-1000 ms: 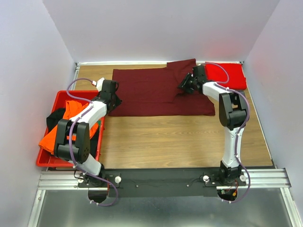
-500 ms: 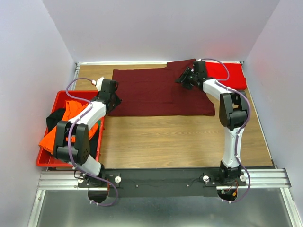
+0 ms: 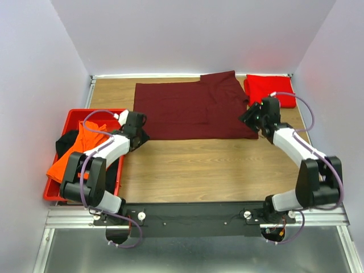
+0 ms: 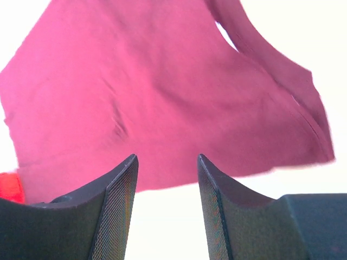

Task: Fold and stack the t-shirts
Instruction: Fold the tshirt

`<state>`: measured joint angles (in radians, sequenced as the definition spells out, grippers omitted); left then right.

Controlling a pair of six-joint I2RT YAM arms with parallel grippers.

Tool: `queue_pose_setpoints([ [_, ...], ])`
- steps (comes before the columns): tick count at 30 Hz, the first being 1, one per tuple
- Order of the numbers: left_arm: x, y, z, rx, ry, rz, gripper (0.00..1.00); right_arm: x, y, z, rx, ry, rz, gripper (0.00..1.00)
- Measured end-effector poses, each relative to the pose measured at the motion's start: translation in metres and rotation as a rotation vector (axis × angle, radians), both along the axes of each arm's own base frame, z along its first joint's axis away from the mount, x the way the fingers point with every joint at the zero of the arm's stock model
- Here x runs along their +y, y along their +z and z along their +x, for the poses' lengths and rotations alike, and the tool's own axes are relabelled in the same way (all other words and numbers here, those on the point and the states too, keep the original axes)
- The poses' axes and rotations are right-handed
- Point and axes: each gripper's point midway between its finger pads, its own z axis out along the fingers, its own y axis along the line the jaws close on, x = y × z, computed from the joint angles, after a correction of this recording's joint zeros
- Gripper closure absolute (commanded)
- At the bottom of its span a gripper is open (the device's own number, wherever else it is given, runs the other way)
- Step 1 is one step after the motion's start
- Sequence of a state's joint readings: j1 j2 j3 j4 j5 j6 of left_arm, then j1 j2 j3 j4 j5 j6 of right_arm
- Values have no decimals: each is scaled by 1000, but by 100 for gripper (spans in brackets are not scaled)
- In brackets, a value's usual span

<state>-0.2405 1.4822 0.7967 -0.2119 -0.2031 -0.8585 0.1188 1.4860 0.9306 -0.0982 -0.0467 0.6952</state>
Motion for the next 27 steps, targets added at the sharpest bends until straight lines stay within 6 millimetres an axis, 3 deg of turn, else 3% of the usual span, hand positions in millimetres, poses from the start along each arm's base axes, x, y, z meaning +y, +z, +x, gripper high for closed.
queue_pose_setpoints([
  [1, -1, -4, -6, 11, 1, 0, 57, -3, 0, -8, 1, -7, -6, 45],
  [2, -1, -8, -12, 19, 7, -4, 50, -5, -4, -18, 7, -11, -14, 45],
  [5, 2, -12, -19, 25, 25, -2, 46, -10, -17, -36, 39, -18, -29, 45],
  [10, 8, -10, -16, 3, 69, 13, 44, -21, -38, -56, 96, -38, -56, 46],
  [27, 30, -17, 16, 7, 196, 118, 51, -68, -62, -59, 174, -148, -73, 45],
])
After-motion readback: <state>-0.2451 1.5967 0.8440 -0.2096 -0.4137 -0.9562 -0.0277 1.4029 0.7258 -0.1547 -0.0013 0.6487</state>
